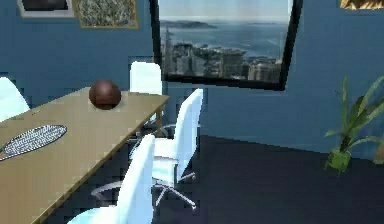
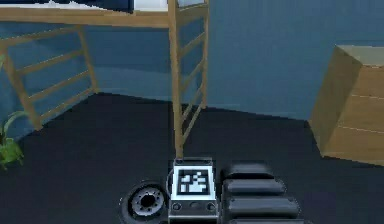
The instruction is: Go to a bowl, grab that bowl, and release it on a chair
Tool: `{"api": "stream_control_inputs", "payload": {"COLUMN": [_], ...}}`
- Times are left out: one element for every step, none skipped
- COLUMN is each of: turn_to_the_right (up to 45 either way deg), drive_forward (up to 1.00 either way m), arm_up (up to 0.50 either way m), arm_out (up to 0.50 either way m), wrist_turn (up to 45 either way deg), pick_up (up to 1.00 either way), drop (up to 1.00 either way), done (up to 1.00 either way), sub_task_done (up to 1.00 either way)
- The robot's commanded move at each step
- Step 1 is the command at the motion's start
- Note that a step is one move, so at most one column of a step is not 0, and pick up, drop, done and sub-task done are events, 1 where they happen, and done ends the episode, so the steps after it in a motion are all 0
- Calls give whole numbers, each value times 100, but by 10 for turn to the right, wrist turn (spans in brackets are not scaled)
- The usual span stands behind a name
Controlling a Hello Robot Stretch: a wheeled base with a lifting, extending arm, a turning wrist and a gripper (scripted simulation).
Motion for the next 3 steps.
{"api": "stream_control_inputs", "payload": {"turn_to_the_right": [450, 450, 450], "drive_forward": [0, 0, 0], "arm_up": [0, 0, 0], "arm_out": [0, 0, 0], "wrist_turn": [0, 0, 0], "pick_up": [0, 0, 0], "drop": [0, 0, 0], "done": [0, 0, 0], "sub_task_done": [0, 0, 0]}}
